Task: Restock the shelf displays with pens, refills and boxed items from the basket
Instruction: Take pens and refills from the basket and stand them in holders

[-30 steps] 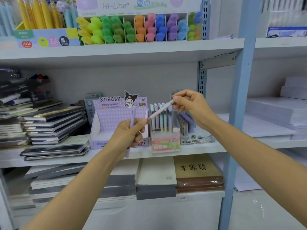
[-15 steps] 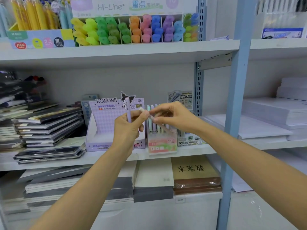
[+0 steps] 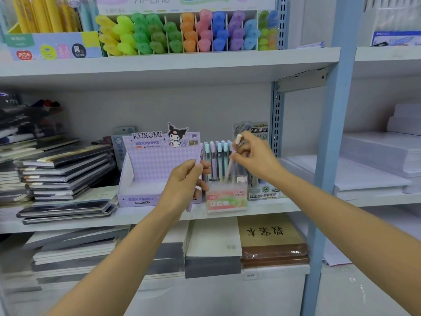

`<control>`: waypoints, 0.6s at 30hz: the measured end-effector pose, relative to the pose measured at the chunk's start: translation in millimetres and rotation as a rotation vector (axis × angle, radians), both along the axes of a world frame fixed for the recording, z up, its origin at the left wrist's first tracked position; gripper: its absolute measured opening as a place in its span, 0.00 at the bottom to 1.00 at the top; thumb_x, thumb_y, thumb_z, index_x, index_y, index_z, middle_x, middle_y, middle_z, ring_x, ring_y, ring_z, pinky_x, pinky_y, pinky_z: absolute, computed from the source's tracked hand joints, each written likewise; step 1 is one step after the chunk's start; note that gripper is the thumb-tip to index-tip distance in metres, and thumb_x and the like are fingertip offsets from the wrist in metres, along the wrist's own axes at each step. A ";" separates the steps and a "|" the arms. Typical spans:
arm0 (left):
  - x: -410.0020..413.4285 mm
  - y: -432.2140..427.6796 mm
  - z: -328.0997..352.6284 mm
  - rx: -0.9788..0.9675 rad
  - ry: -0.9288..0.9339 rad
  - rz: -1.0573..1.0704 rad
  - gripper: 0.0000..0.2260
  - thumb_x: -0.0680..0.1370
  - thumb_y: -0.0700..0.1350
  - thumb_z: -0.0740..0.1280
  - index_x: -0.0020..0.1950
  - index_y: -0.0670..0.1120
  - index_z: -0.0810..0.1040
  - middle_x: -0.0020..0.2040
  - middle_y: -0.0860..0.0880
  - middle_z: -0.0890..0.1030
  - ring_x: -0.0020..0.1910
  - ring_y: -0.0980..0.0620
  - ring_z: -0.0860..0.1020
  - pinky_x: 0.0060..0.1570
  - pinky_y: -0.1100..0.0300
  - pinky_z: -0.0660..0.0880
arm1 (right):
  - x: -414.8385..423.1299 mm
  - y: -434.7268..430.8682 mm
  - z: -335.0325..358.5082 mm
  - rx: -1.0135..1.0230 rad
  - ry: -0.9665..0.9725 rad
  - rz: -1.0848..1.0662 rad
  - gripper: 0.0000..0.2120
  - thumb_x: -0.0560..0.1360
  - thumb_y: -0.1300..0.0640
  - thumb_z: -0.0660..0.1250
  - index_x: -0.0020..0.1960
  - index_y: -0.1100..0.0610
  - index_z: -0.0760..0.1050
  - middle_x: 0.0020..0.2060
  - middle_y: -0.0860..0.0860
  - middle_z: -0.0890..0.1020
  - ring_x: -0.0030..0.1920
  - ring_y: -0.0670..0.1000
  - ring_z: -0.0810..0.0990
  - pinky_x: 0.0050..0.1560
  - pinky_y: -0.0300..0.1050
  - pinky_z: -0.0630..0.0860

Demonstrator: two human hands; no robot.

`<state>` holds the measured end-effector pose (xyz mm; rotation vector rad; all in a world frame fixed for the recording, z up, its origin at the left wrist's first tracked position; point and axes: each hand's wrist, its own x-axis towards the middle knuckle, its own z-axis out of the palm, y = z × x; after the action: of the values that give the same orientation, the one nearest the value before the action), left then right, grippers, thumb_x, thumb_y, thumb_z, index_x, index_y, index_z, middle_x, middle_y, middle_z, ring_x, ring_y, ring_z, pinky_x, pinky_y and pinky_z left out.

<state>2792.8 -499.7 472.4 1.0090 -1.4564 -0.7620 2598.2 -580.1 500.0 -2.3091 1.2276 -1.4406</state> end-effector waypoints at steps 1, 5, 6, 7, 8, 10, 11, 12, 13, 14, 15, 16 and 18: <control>0.6 -0.1 0.2 -0.003 0.006 0.003 0.10 0.84 0.44 0.58 0.55 0.44 0.78 0.54 0.45 0.81 0.34 0.55 0.77 0.29 0.62 0.71 | 1.1 -0.8 -1.4 -0.012 0.034 -0.016 0.07 0.74 0.60 0.70 0.49 0.56 0.72 0.32 0.45 0.81 0.33 0.42 0.77 0.42 0.44 0.76; 1.5 0.0 0.3 -0.006 -0.002 0.005 0.10 0.83 0.44 0.59 0.56 0.45 0.79 0.53 0.45 0.81 0.36 0.54 0.77 0.31 0.61 0.73 | 1.6 -1.3 5.3 -0.008 0.158 -0.049 0.09 0.75 0.57 0.70 0.52 0.55 0.71 0.40 0.47 0.82 0.43 0.48 0.82 0.50 0.53 0.80; 1.7 -0.1 0.1 -0.007 -0.003 0.002 0.09 0.83 0.44 0.59 0.56 0.46 0.79 0.53 0.46 0.81 0.36 0.54 0.77 0.31 0.62 0.73 | 1.4 -1.3 7.3 0.002 0.184 -0.048 0.10 0.75 0.57 0.70 0.53 0.55 0.71 0.41 0.47 0.82 0.45 0.49 0.82 0.51 0.55 0.80; 2.0 -0.3 0.0 -0.009 -0.002 -0.001 0.09 0.83 0.44 0.60 0.55 0.47 0.79 0.53 0.47 0.81 0.36 0.54 0.77 0.31 0.63 0.73 | 1.6 -1.6 8.0 0.013 0.202 -0.046 0.11 0.76 0.57 0.70 0.54 0.55 0.70 0.41 0.48 0.83 0.45 0.50 0.82 0.52 0.55 0.80; 2.2 -0.5 -0.1 -0.010 -0.002 -0.003 0.09 0.83 0.44 0.60 0.55 0.47 0.79 0.52 0.47 0.82 0.37 0.54 0.77 0.32 0.63 0.74 | 2.3 -1.6 7.3 0.020 0.215 -0.049 0.13 0.76 0.57 0.70 0.56 0.55 0.69 0.42 0.49 0.83 0.45 0.51 0.82 0.52 0.56 0.79; 2.6 -0.9 -0.8 -0.013 0.001 -0.007 0.08 0.82 0.44 0.61 0.54 0.48 0.80 0.51 0.48 0.82 0.37 0.54 0.77 0.33 0.63 0.74 | 4.9 -1.6 2.5 0.004 0.212 -0.064 0.18 0.76 0.57 0.70 0.61 0.53 0.65 0.39 0.48 0.83 0.40 0.50 0.82 0.48 0.55 0.80; 2.7 -1.1 -1.1 -0.015 0.003 -0.009 0.08 0.82 0.44 0.61 0.54 0.48 0.80 0.51 0.49 0.82 0.37 0.54 0.77 0.33 0.63 0.74 | 6.1 -1.7 0.3 -0.027 0.202 -0.074 0.20 0.76 0.58 0.70 0.63 0.51 0.64 0.38 0.47 0.83 0.36 0.48 0.81 0.45 0.54 0.81; 2.8 -1.0 -1.3 -0.019 0.003 -0.011 0.08 0.82 0.44 0.61 0.53 0.49 0.80 0.50 0.49 0.83 0.36 0.54 0.77 0.32 0.64 0.73 | 7.5 -1.8 -1.4 -0.069 0.196 -0.086 0.20 0.76 0.57 0.70 0.63 0.50 0.64 0.39 0.47 0.83 0.32 0.46 0.79 0.41 0.52 0.81; 2.9 -1.0 -1.7 -0.021 0.000 -0.011 0.08 0.82 0.44 0.61 0.53 0.49 0.80 0.50 0.50 0.83 0.36 0.54 0.77 0.31 0.65 0.73 | 8.9 -2.1 -2.3 -0.117 0.191 -0.097 0.18 0.76 0.56 0.69 0.62 0.49 0.66 0.40 0.47 0.83 0.29 0.44 0.77 0.38 0.51 0.80; 3.0 -0.8 -1.9 -0.022 -0.003 -0.009 0.08 0.82 0.45 0.62 0.52 0.50 0.81 0.49 0.51 0.83 0.36 0.54 0.78 0.31 0.66 0.73 | 9.9 -3.0 -2.1 -0.164 0.180 -0.109 0.15 0.77 0.55 0.69 0.61 0.49 0.68 0.42 0.46 0.82 0.28 0.43 0.75 0.36 0.49 0.79; 3.3 -1.0 -2.1 -0.022 -0.004 -0.007 0.08 0.82 0.45 0.62 0.52 0.50 0.81 0.49 0.51 0.83 0.36 0.54 0.78 0.31 0.66 0.72 | 10.1 -4.4 -1.2 -0.207 0.166 -0.127 0.11 0.77 0.54 0.68 0.59 0.49 0.71 0.43 0.45 0.81 0.30 0.43 0.75 0.37 0.48 0.78; 3.6 -1.4 -2.4 -0.020 -0.005 -0.006 0.08 0.82 0.46 0.62 0.53 0.50 0.81 0.50 0.51 0.83 0.37 0.54 0.78 0.31 0.66 0.73 | 10.2 -5.6 -0.1 -0.239 0.162 -0.157 0.09 0.78 0.52 0.67 0.57 0.49 0.74 0.43 0.45 0.79 0.34 0.43 0.74 0.39 0.47 0.76; 4.2 -2.4 -2.4 -0.020 -0.009 -0.003 0.07 0.81 0.46 0.63 0.53 0.50 0.81 0.50 0.50 0.84 0.36 0.54 0.78 0.32 0.67 0.73 | 10.2 -9.1 0.3 -0.243 0.219 -0.236 0.09 0.79 0.50 0.65 0.57 0.50 0.78 0.44 0.47 0.75 0.43 0.47 0.75 0.43 0.49 0.76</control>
<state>2797.0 -502.1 470.0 0.9964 -1.4702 -0.7445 2608.3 -589.2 500.3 -2.6157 1.5051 -1.5164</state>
